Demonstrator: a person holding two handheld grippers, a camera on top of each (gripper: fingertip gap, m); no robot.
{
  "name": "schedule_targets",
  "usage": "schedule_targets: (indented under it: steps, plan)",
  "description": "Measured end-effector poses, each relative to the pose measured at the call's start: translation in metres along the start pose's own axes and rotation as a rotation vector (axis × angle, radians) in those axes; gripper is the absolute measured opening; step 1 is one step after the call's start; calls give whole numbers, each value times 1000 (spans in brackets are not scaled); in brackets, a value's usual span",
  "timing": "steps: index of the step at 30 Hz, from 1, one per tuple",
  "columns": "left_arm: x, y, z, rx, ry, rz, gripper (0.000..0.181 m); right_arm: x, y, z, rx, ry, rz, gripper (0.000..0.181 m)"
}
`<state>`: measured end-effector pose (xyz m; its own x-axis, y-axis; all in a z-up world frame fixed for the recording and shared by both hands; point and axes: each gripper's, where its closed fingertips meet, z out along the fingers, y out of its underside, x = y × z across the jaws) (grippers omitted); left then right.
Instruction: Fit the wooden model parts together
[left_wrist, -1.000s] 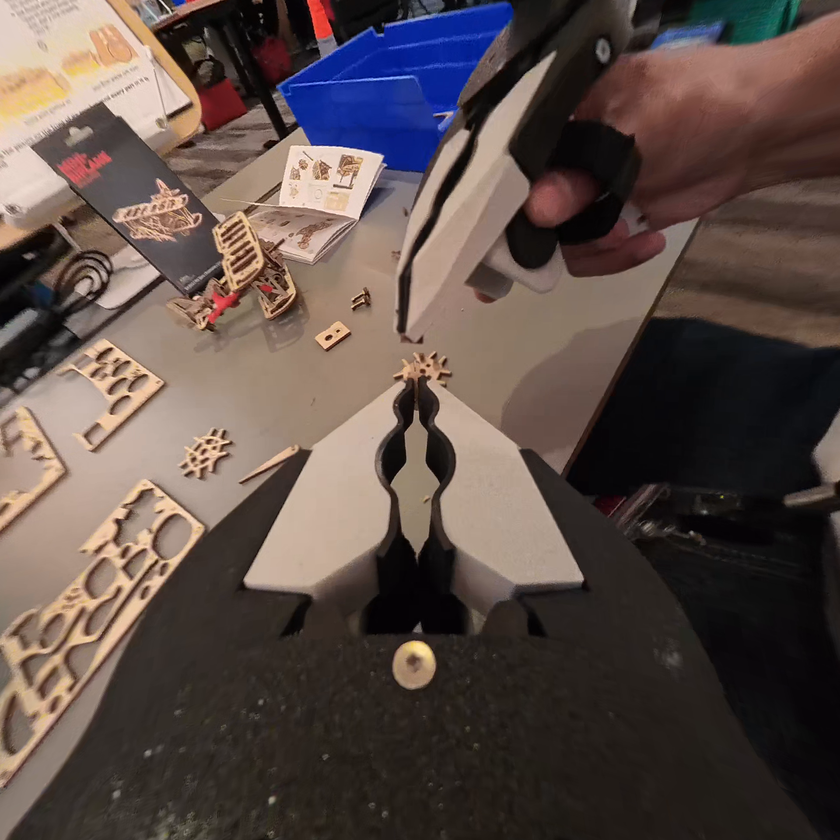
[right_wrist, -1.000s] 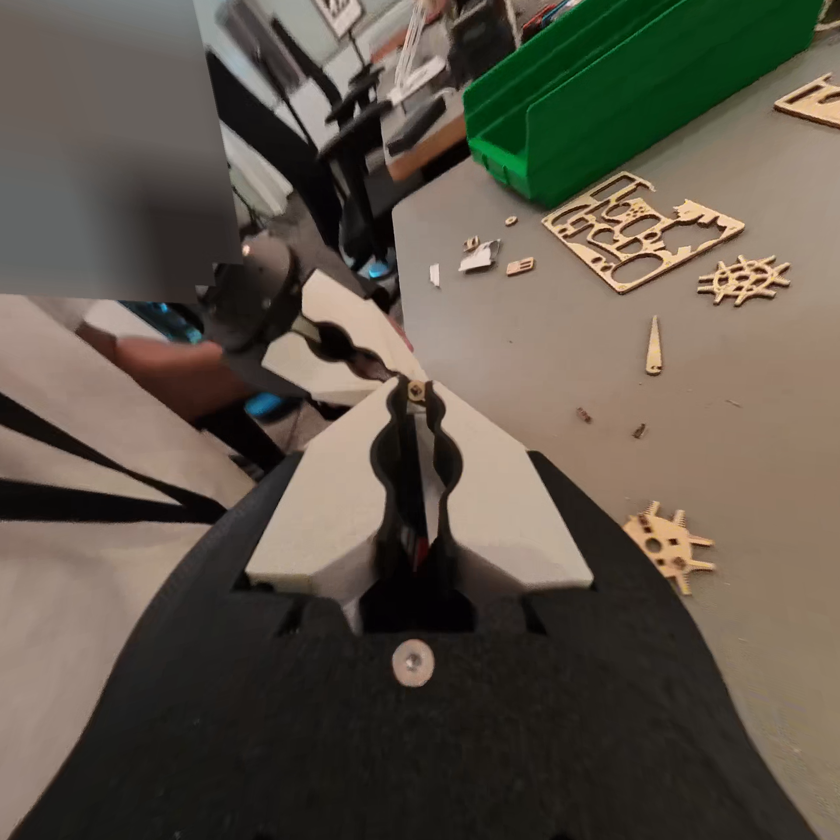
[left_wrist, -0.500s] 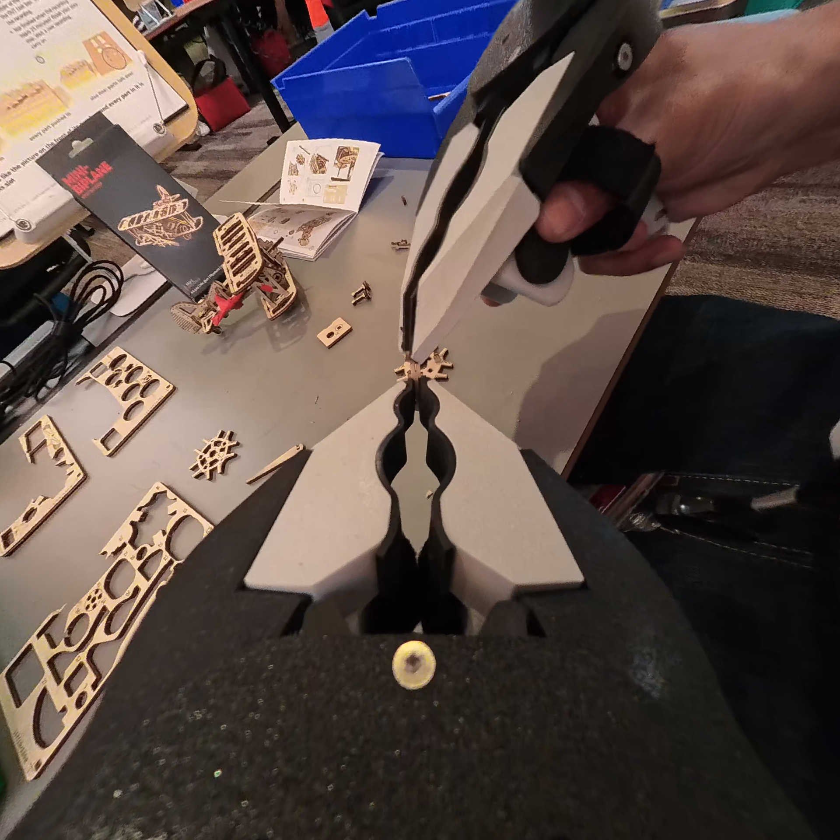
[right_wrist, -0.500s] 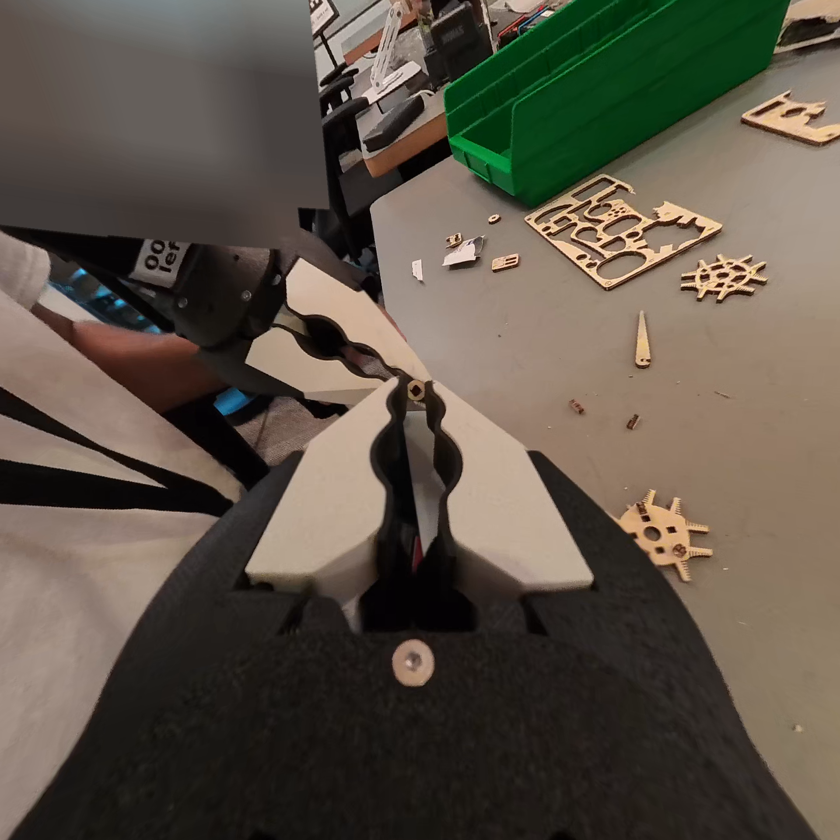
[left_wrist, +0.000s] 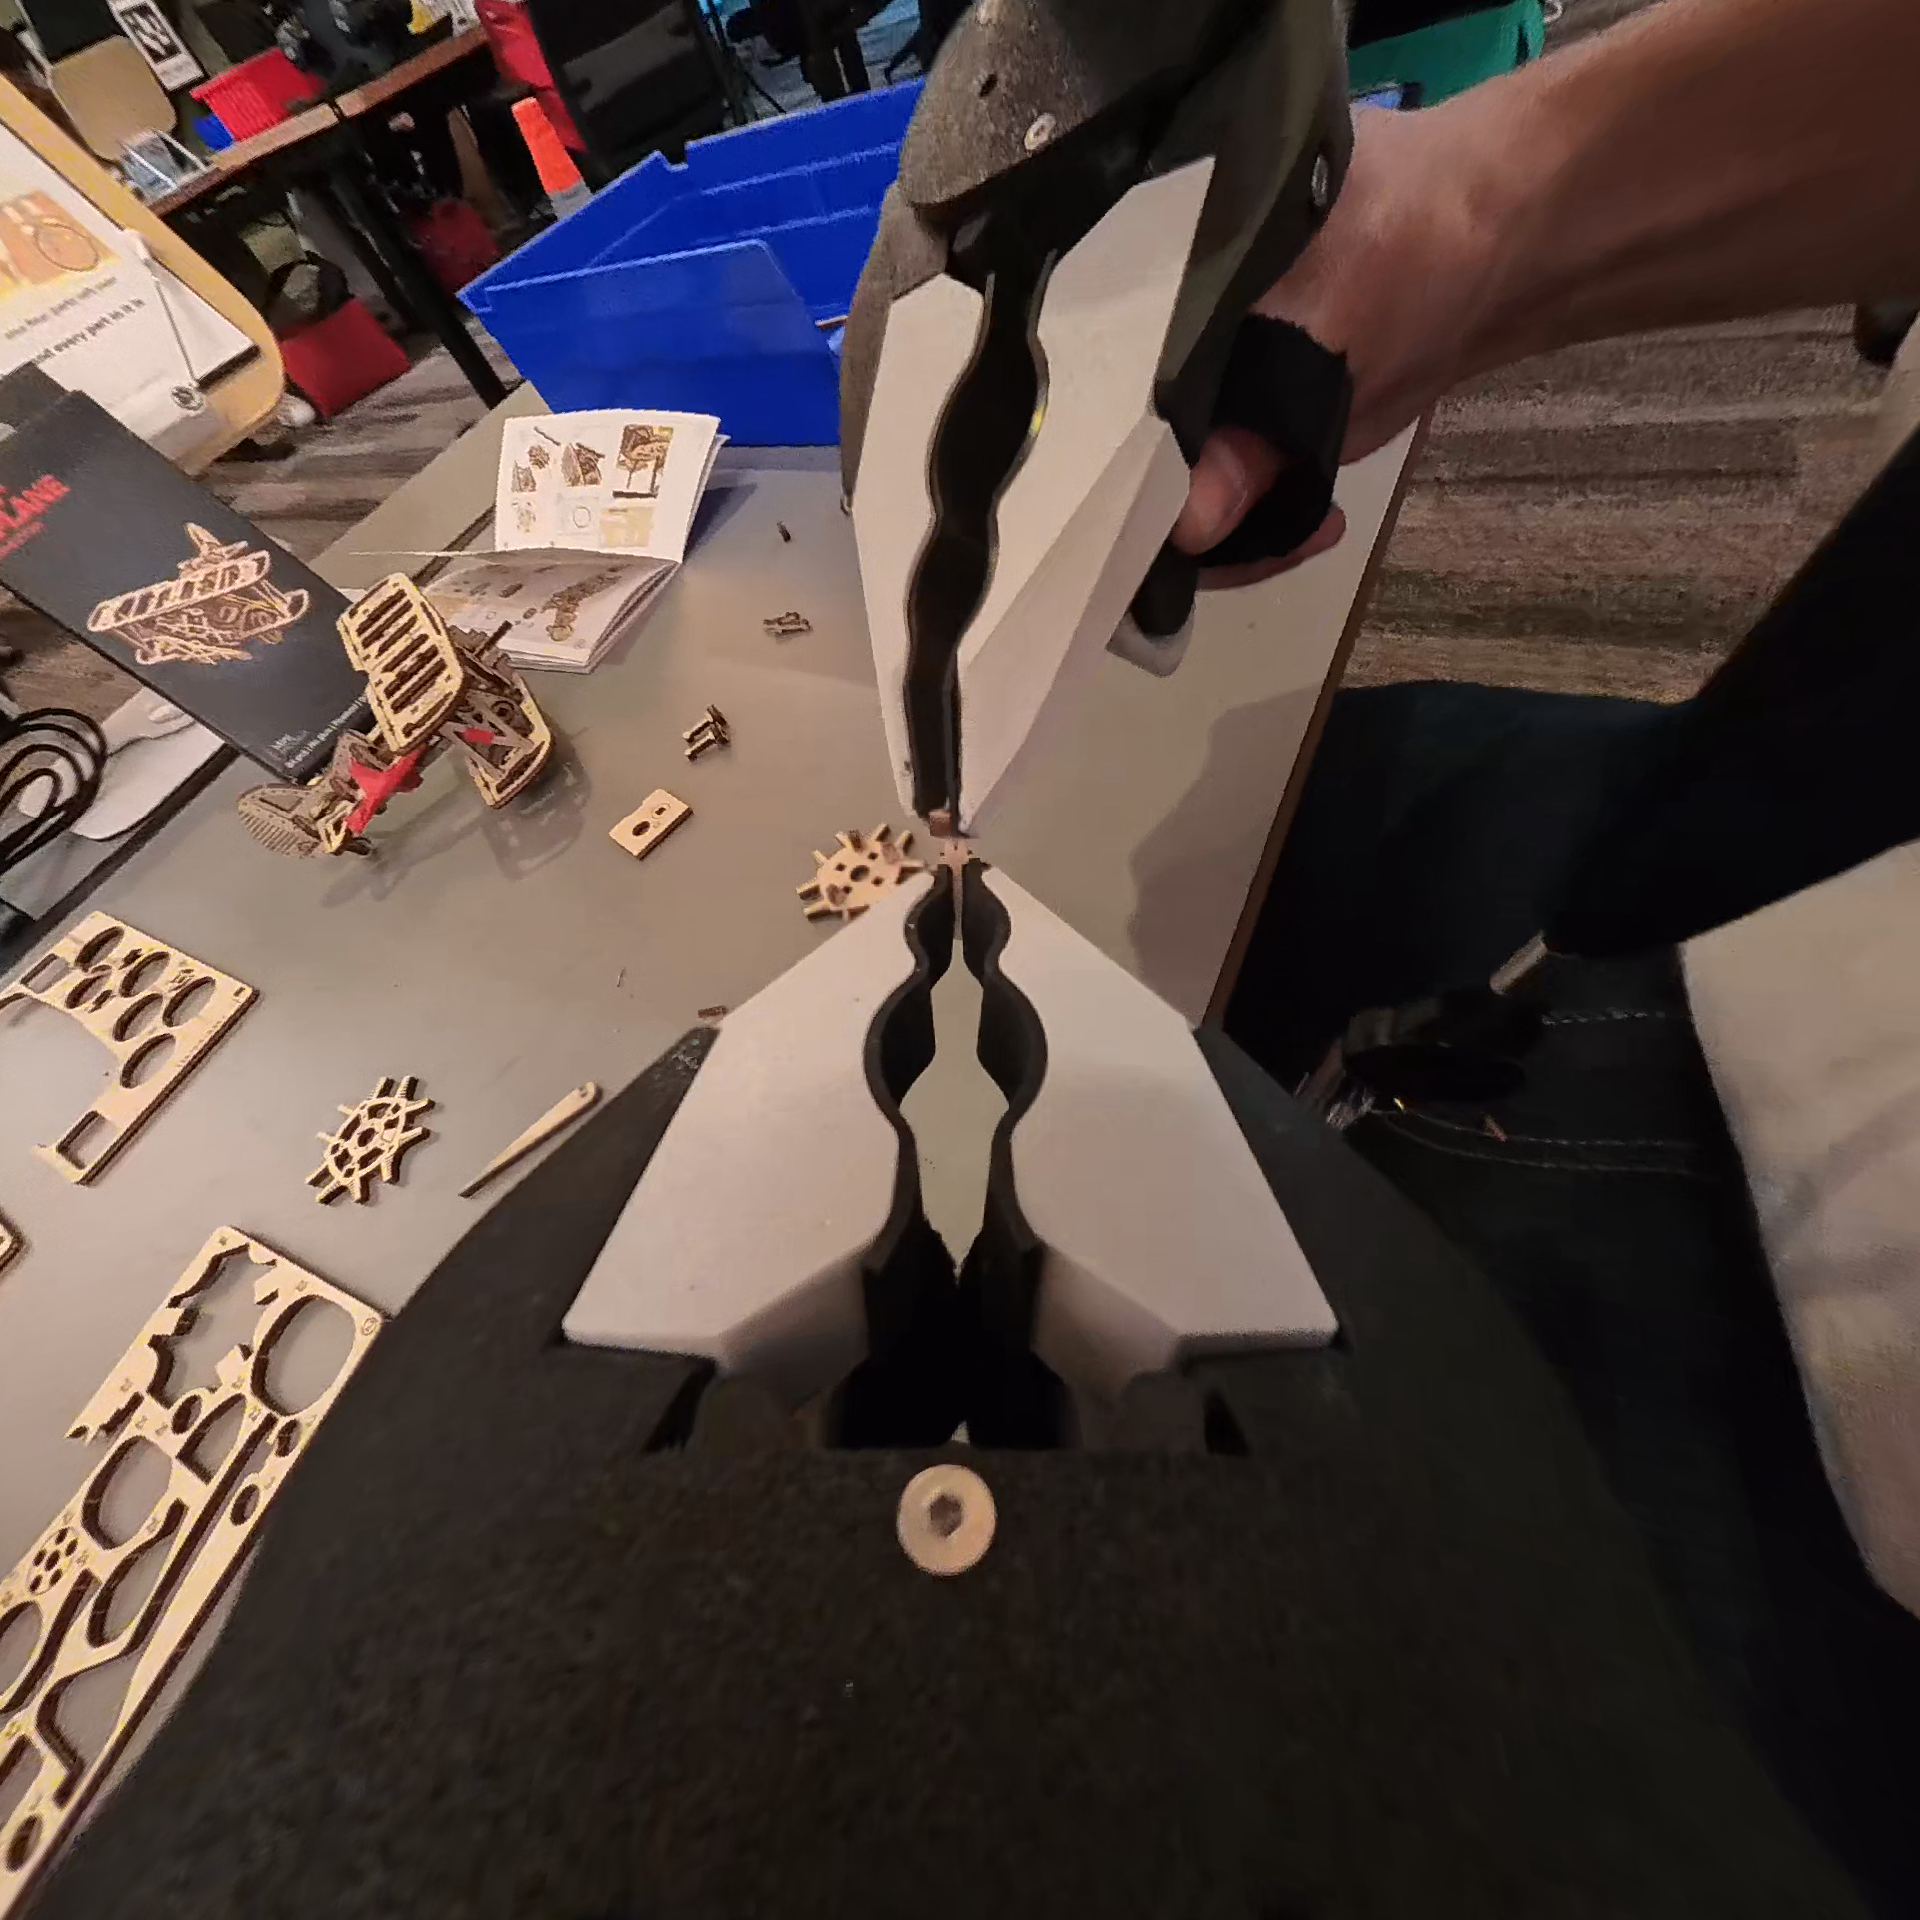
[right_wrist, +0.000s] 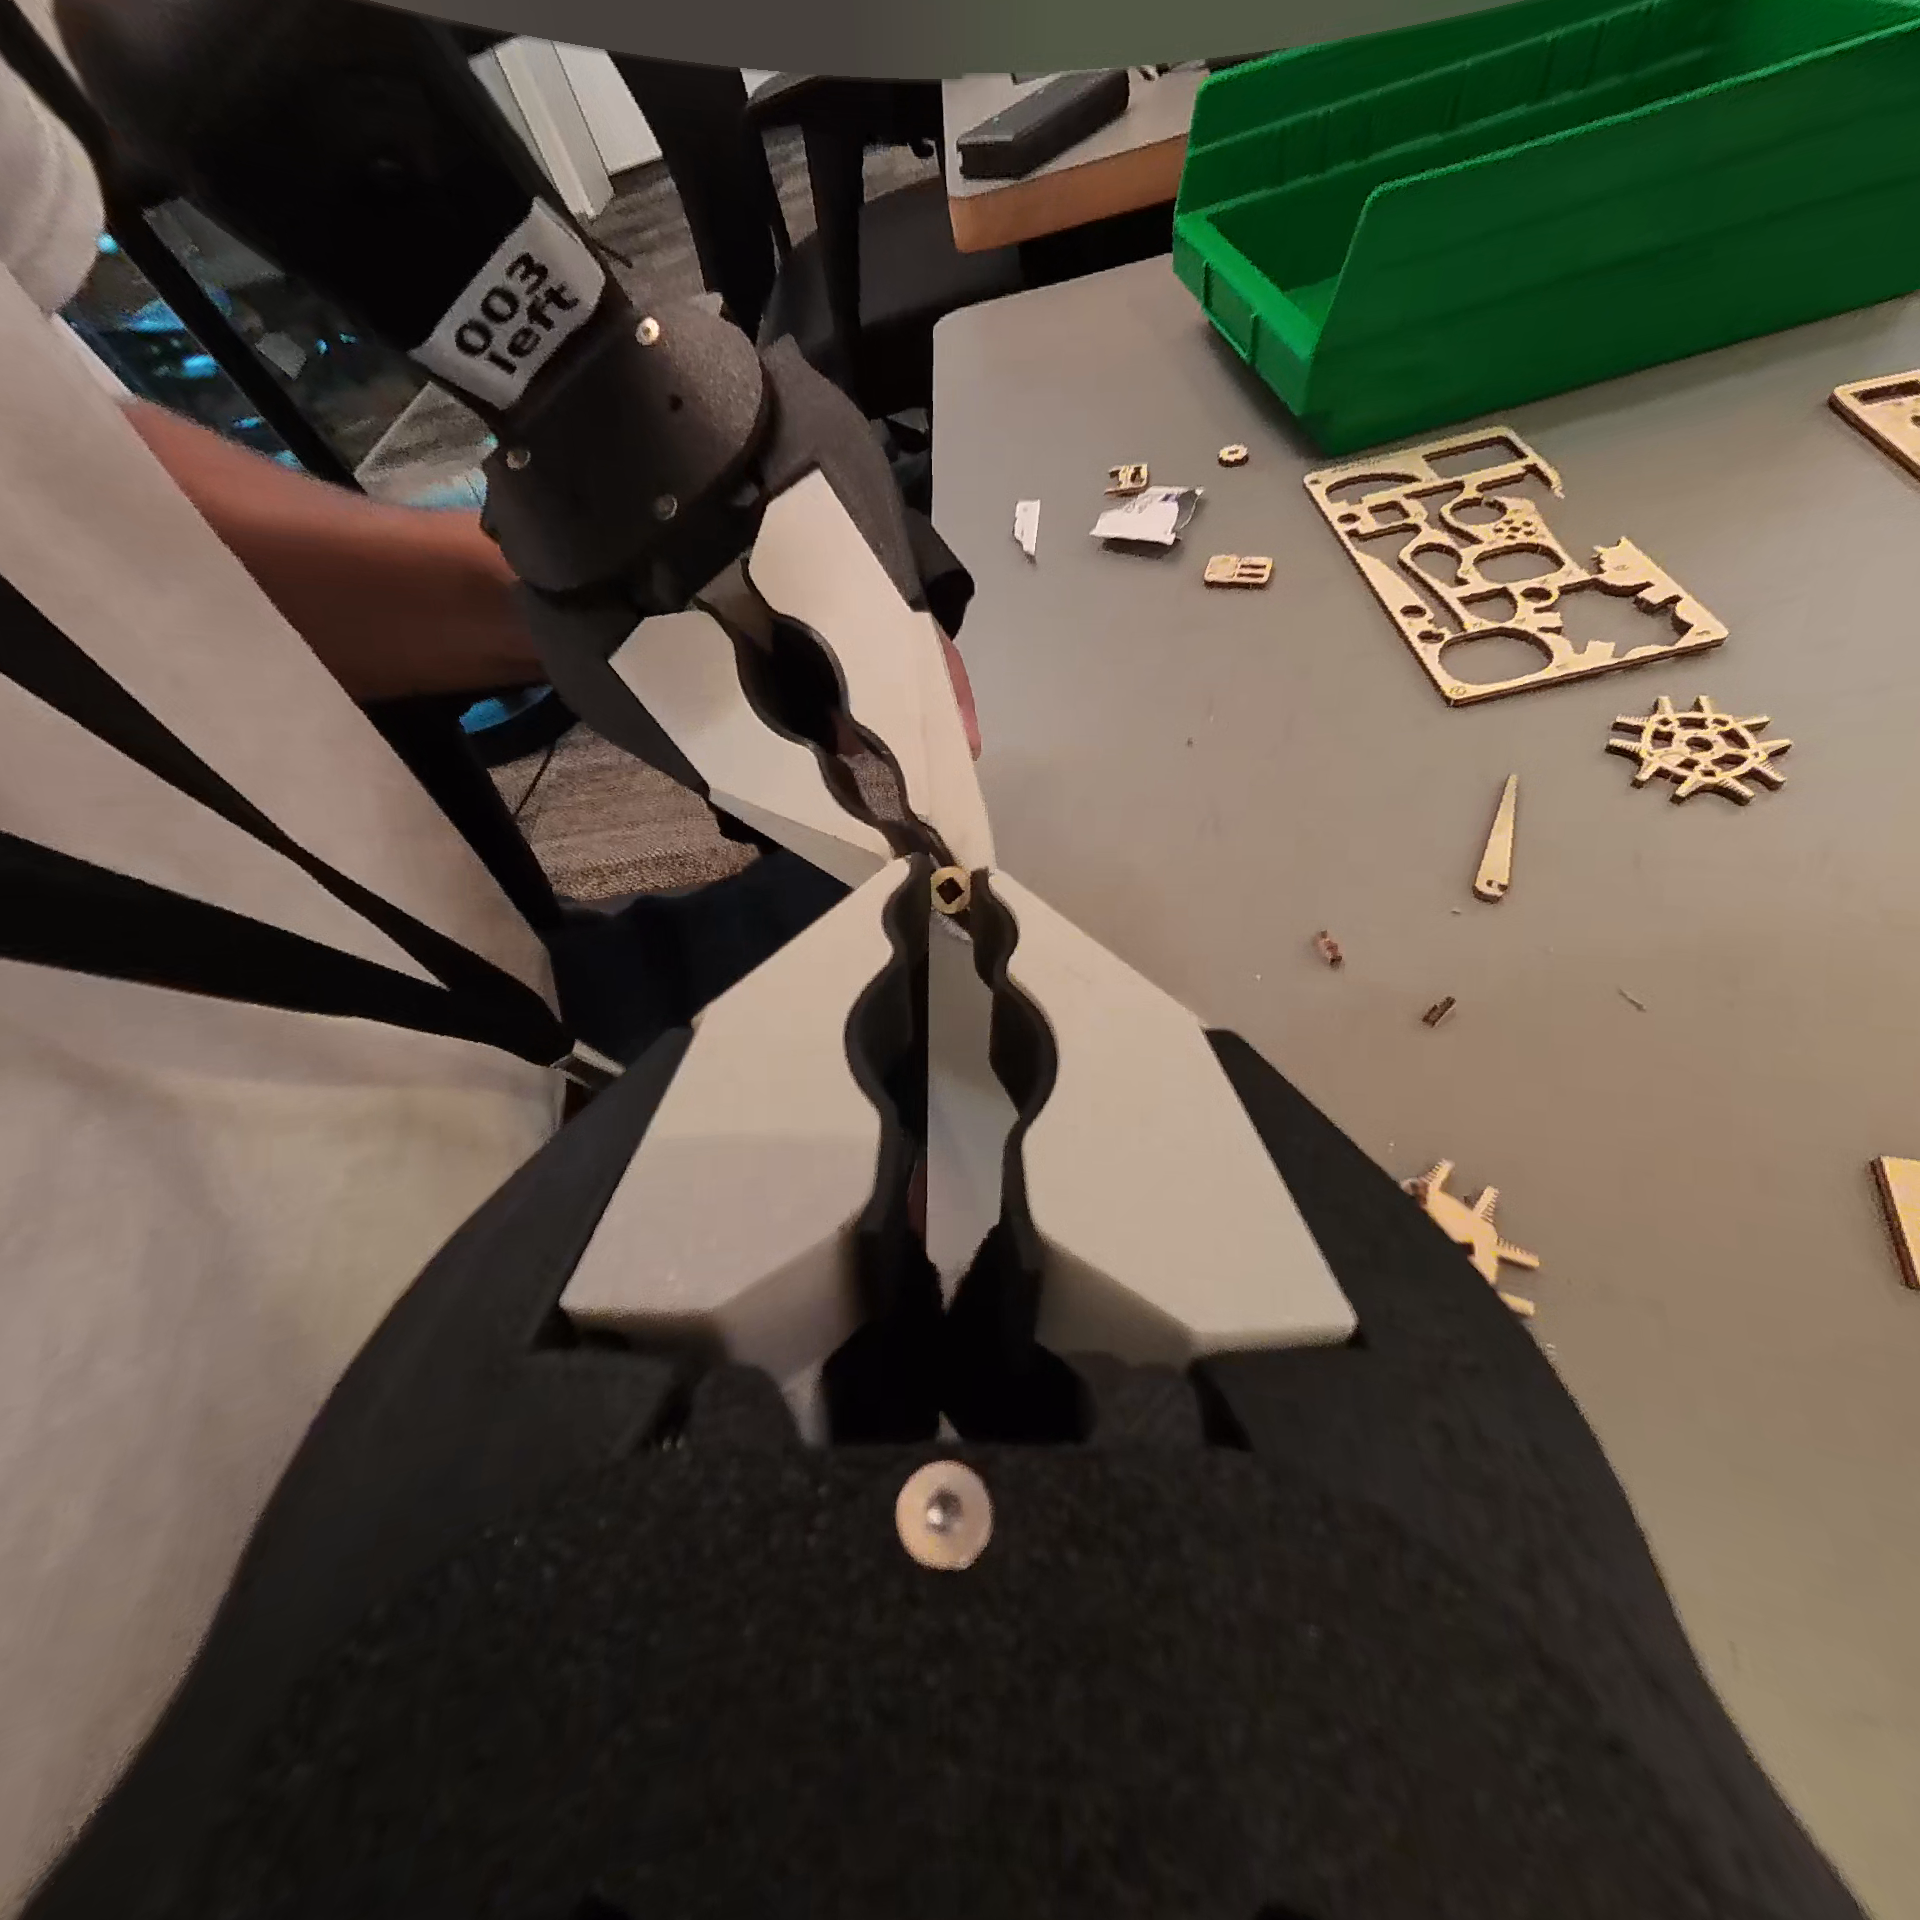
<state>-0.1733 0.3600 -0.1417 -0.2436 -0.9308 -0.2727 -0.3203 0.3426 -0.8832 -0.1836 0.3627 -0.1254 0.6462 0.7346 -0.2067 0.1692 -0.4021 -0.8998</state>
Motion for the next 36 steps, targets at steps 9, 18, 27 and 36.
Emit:
schedule_targets:
  steps: [9,18,27,36]
  plan:
    - [4,-3,0,46,80,-155,0,-2,-2,-1,34,-26,54,7]
    - [3,-16,1,117,95,-211,0,-2,-9,-6,35,-43,123,12]
    - [-1,-17,-3,122,71,-195,0,-5,-7,-6,55,-92,181,4]
    - [6,-8,2,22,-55,138,0,-7,-4,-7,87,-293,530,2]
